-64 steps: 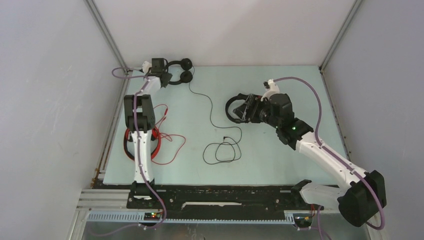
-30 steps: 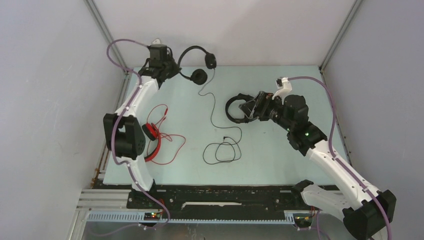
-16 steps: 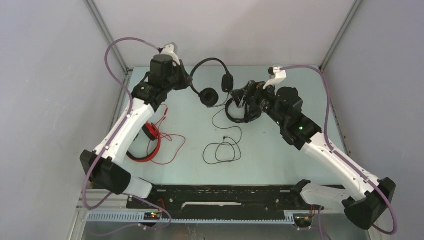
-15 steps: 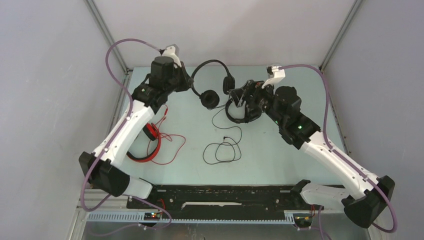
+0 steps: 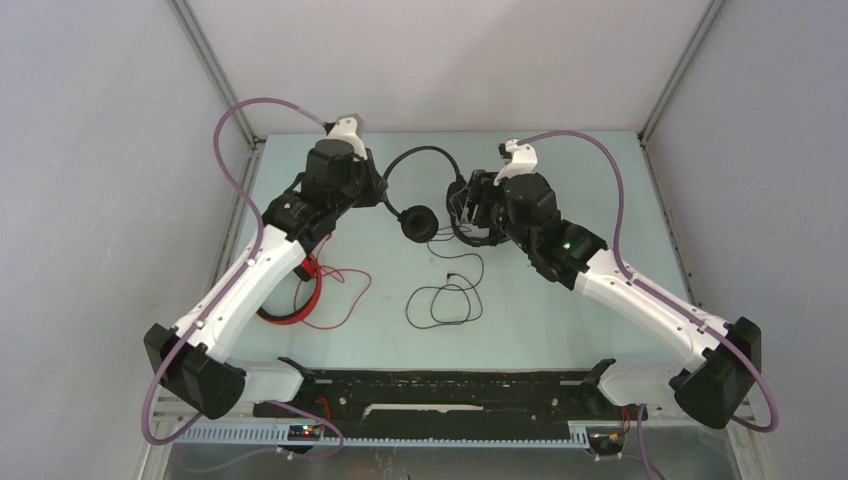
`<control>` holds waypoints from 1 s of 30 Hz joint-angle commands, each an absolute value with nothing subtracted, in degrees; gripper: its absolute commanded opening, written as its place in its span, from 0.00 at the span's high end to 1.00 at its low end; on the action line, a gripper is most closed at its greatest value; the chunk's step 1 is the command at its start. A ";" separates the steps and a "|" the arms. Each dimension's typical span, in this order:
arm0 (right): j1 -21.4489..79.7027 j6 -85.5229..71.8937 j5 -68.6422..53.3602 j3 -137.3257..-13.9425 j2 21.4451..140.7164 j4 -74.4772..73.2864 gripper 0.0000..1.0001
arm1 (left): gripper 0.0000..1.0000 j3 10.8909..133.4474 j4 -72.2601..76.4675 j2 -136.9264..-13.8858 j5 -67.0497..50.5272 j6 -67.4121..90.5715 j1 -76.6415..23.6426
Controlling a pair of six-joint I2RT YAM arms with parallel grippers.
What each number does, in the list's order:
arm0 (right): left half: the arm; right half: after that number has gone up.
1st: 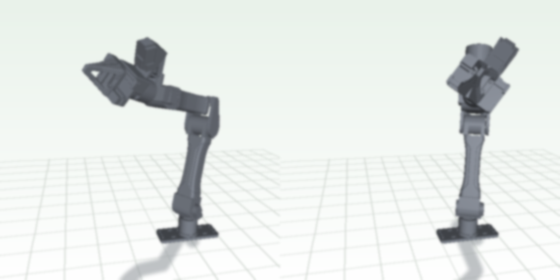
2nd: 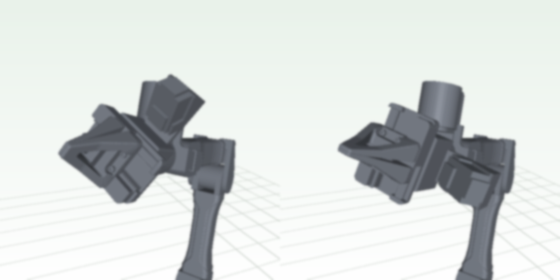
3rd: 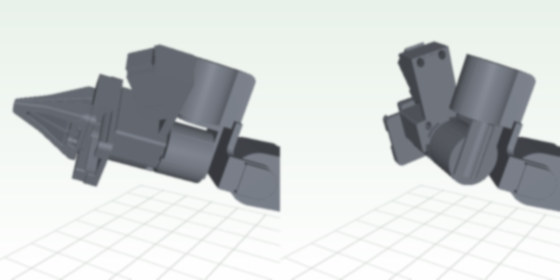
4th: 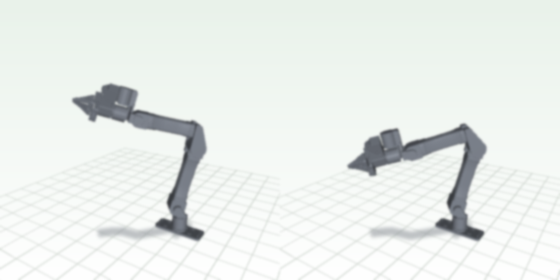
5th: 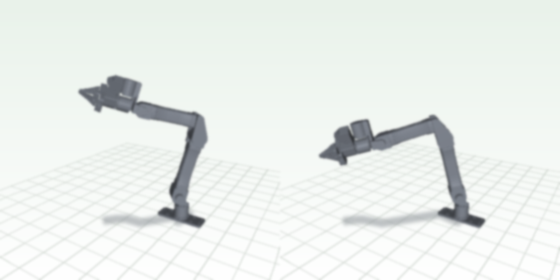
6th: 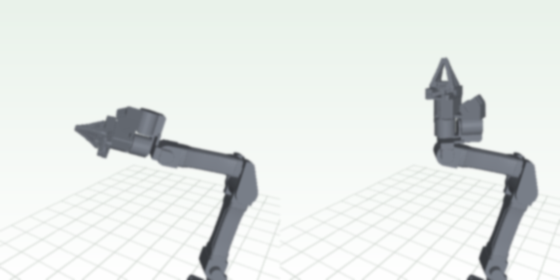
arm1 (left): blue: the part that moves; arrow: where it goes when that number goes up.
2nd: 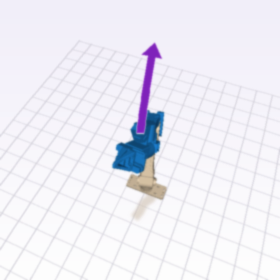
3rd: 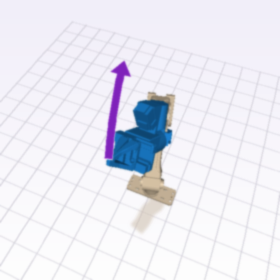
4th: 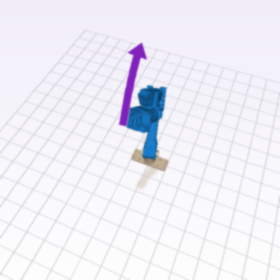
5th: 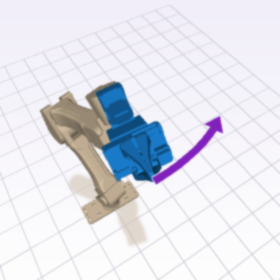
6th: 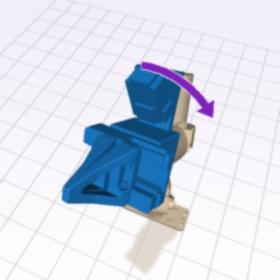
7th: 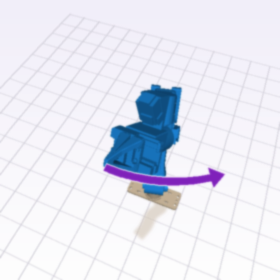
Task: Wrap the headphones
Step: Wrap the headphones cable around the headphones.
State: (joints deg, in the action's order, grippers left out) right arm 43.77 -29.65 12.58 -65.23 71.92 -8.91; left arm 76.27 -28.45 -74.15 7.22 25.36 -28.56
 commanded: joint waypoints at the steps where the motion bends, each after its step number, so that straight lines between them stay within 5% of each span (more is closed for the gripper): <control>1: 44.23 -30.93 16.40 -67.88 73.35 -8.79 0.62 | 1.00 75.71 -23.99 -71.08 7.45 24.54 -29.00; 3: 44.33 -30.50 16.28 -67.81 73.74 -8.38 0.92 | 0.98 75.98 -23.91 -70.61 5.98 23.83 -29.00; 4: 44.28 -30.17 16.10 -67.85 73.69 -8.35 0.98 | 0.94 75.85 -23.98 -70.21 5.82 23.51 -29.00; 11: 44.19 -22.69 12.46 -66.92 71.68 -9.70 1.00 | 0.36 78.38 -28.64 -69.26 -0.95 21.10 -29.00; 13: 44.16 -20.65 11.73 -66.55 70.76 -9.98 1.00 | 0.03 79.32 -30.39 -68.91 -4.19 20.53 -29.00; 27: 44.34 -10.27 -1.92 -63.10 62.91 -11.33 1.00 | 0.00 84.17 -37.57 -64.17 -4.37 9.70 -29.09; 30: 44.34 -10.91 -4.99 -62.66 61.50 -10.09 1.00 | 0.09 84.17 -38.54 -64.37 -9.20 8.15 -29.09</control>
